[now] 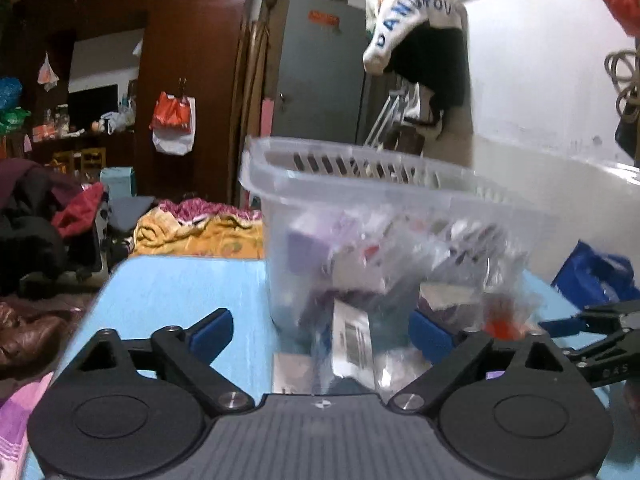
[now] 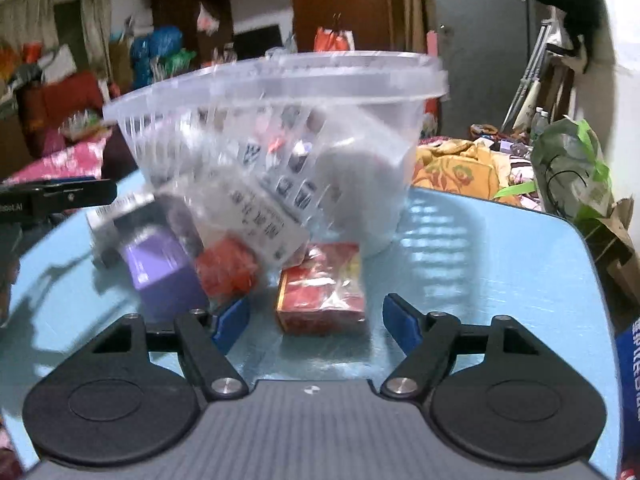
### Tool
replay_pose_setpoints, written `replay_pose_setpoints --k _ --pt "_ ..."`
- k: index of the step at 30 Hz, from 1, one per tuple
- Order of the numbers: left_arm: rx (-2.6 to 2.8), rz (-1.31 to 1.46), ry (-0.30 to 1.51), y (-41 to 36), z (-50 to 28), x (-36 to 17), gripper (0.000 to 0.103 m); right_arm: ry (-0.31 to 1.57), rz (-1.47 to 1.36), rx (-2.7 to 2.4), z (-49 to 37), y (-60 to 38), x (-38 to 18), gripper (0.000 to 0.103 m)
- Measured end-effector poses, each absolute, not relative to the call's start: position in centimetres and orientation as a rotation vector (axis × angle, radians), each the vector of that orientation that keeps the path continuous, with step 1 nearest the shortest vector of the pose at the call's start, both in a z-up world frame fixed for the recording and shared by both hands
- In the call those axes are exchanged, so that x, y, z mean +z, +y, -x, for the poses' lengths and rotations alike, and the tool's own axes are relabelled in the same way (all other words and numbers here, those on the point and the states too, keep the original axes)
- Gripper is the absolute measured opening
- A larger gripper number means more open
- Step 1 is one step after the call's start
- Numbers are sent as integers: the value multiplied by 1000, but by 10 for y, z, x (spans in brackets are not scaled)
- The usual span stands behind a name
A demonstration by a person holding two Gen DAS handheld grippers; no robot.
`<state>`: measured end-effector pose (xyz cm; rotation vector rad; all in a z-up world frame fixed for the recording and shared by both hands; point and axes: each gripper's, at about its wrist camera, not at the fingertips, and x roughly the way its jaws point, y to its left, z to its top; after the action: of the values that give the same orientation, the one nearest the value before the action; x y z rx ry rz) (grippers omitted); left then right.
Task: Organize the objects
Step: 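Carry the red gift box with the right gripper while the left carries a barcoded bag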
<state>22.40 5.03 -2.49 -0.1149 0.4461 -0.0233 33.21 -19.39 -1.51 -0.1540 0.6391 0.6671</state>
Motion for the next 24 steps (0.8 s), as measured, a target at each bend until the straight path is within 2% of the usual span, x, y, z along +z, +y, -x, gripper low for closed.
replay_pose_setpoints --k 1,2,3,4,11,18,24 --pt "-20 108 461 48 -226 -27 86 646 169 663 -333 -190 -18 70" --pt "-15 101 482 48 -230 -30 76 632 187 655 -331 -188 -20 65" --pt "-13 92 500 47 -232 -34 52 622 203 637 -329 -188 -19 55" --pt "-15 79 520 45 -233 -38 41 619 208 627 -325 -194 -20 55" --pt "-57 9 480 25 -212 -34 42 575 164 657 -284 -223 -16 54" --pt "-215 193 311 35 -170 -31 42 490 55 658 -259 -244 -17 54" --pt "-305 316 245 45 -166 -38 42 412 -50 663 -253 -259 -20 54"
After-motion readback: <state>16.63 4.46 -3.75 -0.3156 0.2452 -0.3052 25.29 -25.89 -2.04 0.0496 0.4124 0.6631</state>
